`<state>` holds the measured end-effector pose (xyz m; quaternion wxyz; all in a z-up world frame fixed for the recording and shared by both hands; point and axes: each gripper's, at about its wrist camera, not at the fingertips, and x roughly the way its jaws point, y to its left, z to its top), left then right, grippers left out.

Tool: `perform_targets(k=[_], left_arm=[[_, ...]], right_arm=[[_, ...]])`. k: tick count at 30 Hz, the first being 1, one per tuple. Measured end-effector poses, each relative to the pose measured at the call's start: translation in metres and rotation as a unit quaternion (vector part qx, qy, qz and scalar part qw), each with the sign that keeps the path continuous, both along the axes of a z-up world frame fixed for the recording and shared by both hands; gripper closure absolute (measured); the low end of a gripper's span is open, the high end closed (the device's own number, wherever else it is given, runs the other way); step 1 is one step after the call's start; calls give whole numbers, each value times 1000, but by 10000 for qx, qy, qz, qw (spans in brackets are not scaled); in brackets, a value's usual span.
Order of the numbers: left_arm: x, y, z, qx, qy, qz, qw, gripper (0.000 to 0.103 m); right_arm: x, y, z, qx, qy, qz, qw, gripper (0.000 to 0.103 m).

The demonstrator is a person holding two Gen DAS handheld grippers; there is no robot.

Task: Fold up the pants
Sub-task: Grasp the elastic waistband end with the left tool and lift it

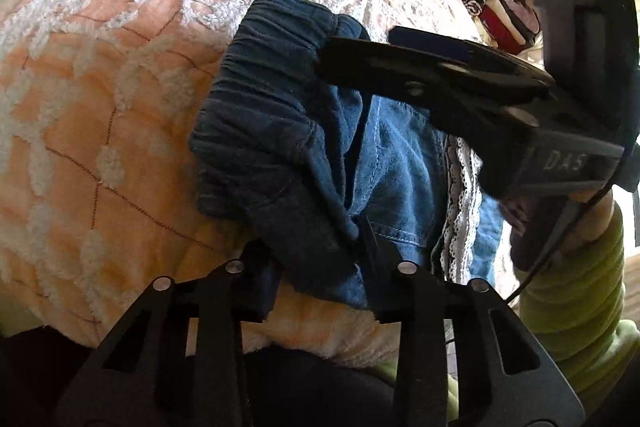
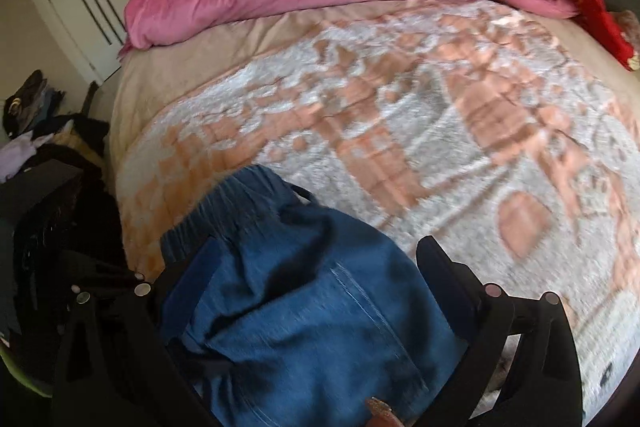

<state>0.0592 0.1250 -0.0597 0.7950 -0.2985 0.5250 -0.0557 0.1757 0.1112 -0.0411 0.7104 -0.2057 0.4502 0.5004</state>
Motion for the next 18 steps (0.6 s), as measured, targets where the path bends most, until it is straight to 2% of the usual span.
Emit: perform_targets(k=[7, 9, 10, 11, 12, 14, 16, 18], left_arm=[[-2, 3, -1, -162, -23, 44, 9999, 78], [-3, 4, -1, -164, -22, 44, 9999, 78], [-4, 3, 0, -151, -19, 43, 9999, 78], [-4, 3, 0, -141, -22, 37, 9999, 78], [-5, 2, 1, -133, -48, 13, 9999, 78], [-7, 1, 3, -140, -126, -20, 9998, 78], [-9, 0, 6, -109, -199, -37, 9997, 78], [-13, -4, 12, 53, -355, -61, 9993, 78]], right_arm=[[3, 23, -20, -44, 460, 291, 9985, 5], [3, 26, -26, 36, 669, 418, 9969, 20], [2, 26, -28, 122, 837, 512, 9951, 35], [0, 25, -28, 200, 919, 574, 9939, 45], [-2, 23, -26, 256, 868, 617, 9940, 47], [-6, 16, -18, 385, 717, 615, 9948, 59], [-5, 1, -7, 631, 774, 519, 9936, 66], [-5, -13, 2, 860, 778, 457, 9922, 68]])
